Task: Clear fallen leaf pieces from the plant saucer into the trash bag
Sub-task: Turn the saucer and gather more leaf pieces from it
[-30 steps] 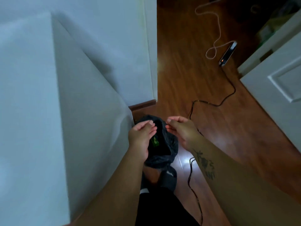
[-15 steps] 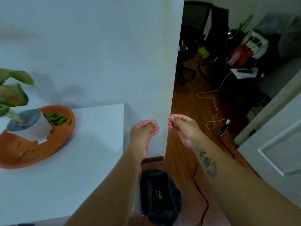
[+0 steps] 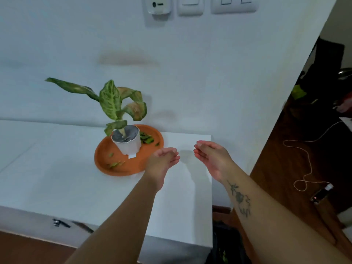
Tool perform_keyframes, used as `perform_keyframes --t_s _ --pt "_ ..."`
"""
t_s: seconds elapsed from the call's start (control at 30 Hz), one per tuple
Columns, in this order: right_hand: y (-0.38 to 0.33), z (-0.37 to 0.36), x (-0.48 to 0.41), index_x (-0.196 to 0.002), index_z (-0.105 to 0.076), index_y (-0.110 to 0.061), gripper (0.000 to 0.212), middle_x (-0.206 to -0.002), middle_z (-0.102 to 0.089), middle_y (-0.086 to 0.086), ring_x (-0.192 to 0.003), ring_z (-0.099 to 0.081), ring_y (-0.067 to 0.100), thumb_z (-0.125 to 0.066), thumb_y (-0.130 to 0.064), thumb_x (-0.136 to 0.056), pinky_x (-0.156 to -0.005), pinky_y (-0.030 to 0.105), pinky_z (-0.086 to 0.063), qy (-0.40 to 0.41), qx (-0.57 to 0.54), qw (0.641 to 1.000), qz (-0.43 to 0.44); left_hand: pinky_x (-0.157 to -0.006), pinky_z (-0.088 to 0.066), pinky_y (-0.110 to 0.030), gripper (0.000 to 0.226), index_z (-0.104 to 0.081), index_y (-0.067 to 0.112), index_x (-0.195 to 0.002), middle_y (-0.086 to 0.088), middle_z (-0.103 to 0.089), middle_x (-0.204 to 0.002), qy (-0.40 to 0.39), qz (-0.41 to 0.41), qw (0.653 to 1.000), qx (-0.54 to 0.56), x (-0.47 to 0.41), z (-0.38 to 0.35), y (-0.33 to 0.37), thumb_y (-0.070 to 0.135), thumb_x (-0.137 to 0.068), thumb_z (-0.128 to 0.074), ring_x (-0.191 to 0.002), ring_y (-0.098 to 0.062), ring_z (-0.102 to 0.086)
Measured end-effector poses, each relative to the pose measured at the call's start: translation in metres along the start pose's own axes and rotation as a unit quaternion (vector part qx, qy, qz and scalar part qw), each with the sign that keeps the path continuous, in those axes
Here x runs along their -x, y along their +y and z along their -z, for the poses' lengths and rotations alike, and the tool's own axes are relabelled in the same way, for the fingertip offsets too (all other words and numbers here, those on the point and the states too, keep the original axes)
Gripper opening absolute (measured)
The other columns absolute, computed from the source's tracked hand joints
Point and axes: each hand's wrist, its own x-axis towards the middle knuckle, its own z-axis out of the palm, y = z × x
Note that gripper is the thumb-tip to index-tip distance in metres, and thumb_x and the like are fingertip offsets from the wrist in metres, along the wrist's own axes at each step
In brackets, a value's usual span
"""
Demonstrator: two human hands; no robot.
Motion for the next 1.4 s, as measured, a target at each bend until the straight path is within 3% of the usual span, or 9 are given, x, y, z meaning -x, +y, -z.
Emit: perform_keyframes --t_s 0.4,0.6,0.73,0.83,0.93,1.0,1.1,1.23,1.4 --pt "0.081 -0.147 -0.025 -0.096 -0.068 -0.001 0.009 -0.086 -0.067 0.012 -0.077 -0.064 0.022 -0.063 -0.003 -0.088 -0.077 0.029 -0.057 0.005 0.108 0.994 0.026 -0.065 -0.057 -0.021 0.016 -0.071 0.000 -0.097 -0.012 -0.076 -0.082 0.000 -0.007 0.993 -0.116 -0.064 0.189 0.056 0.010 -0.085 -0.073 -0.073 -0.018 -0.072" --pt "0.134 -0.214 -0.040 -0.091 -0.071 -0.011 0.009 -0.089 -0.071 0.006 -0.077 -0.066 0.015 -0.064 -0.007 -0.086 -0.079 0.028 -0.055 0.002 0.256 0.966 0.041 -0.059 -0.056 -0.018 0.005 -0.075 0.009 -0.084 -0.006 -0.075 -0.072 0.031 -0.039 0.977 -0.208 -0.100 0.258 0.074 0.006 -0.083 -0.072 -0.064 -0.015 -0.069" --pt "0.157 -0.241 -0.049 -0.091 -0.068 -0.015 0.010 -0.090 -0.068 -0.003 -0.082 -0.060 0.005 -0.061 -0.010 -0.088 -0.077 0.012 -0.046 0.013 0.428 0.888 0.170 -0.066 -0.051 -0.023 0.005 -0.071 0.024 -0.077 0.010 -0.070 -0.072 0.085 -0.097 0.939 -0.318 -0.119 0.284 0.076 0.024 -0.082 -0.073 -0.070 -0.012 -0.067" --pt "0.170 -0.258 -0.057 -0.099 -0.067 -0.016 0.017 -0.098 -0.065 0.000 -0.092 -0.057 0.011 -0.053 -0.018 -0.091 -0.083 0.024 -0.048 -0.034 0.561 0.790 0.245 -0.074 -0.051 -0.028 0.012 -0.067 0.023 -0.093 0.007 -0.069 -0.088 0.089 -0.097 0.920 -0.369 -0.127 0.296 0.071 0.031 -0.084 -0.070 -0.080 -0.016 -0.066" --pt "0.178 -0.273 -0.066 -0.112 -0.064 -0.019 0.030 -0.109 -0.063 -0.001 -0.104 -0.053 0.016 -0.045 -0.032 -0.092 -0.091 0.035 -0.045 -0.108 0.646 0.713 0.250 -0.082 -0.058 -0.040 0.031 -0.061 0.020 -0.111 0.000 -0.068 -0.094 0.074 -0.040 0.931 -0.355 -0.133 0.299 0.068 0.038 -0.087 -0.065 -0.082 -0.024 -0.069" --pt "0.186 -0.281 -0.071 -0.116 -0.061 -0.023 0.041 -0.116 -0.062 -0.004 -0.110 -0.051 0.018 -0.039 -0.046 -0.090 -0.096 0.038 -0.042 -0.149 0.693 0.664 0.238 -0.076 -0.057 -0.036 0.035 -0.059 0.019 -0.115 -0.003 -0.068 -0.092 0.055 -0.007 0.932 -0.359 -0.136 0.299 0.066 0.042 -0.089 -0.062 -0.080 -0.022 -0.069" --pt "0.193 -0.281 -0.075 -0.131 -0.052 -0.023 0.061 -0.133 -0.057 -0.005 -0.127 -0.044 0.019 -0.032 -0.062 -0.088 -0.108 0.038 -0.035 -0.170 0.726 0.632 0.211 -0.062 -0.050 -0.025 0.027 -0.064 0.017 -0.108 -0.006 -0.071 -0.080 0.022 -0.011 0.926 -0.377 -0.135 0.298 0.063 0.038 -0.093 -0.057 -0.069 -0.016 -0.069" --pt "0.187 -0.270 -0.067 -0.119 -0.060 -0.018 0.065 -0.126 -0.060 -0.002 -0.120 -0.049 0.016 -0.026 -0.064 -0.090 -0.099 0.025 -0.037 -0.216 0.735 0.600 0.231 -0.072 -0.061 -0.040 0.019 -0.065 0.011 -0.103 -0.010 -0.070 -0.085 0.021 -0.006 0.930 -0.366 -0.140 0.294 0.065 0.026 -0.094 -0.057 -0.070 -0.025 -0.071" --pt "0.170 -0.245 -0.046 -0.140 -0.045 -0.017 0.074 -0.147 -0.044 0.000 -0.136 -0.037 0.015 -0.019 -0.066 -0.091 -0.108 0.036 -0.039 -0.266 0.767 0.550 0.198 -0.074 -0.060 -0.041 0.024 -0.067 0.010 -0.109 -0.008 -0.070 -0.085 0.018 -0.012 0.921 -0.389 -0.162 0.294 0.074 0.027 -0.094 -0.059 -0.067 -0.027 -0.070"
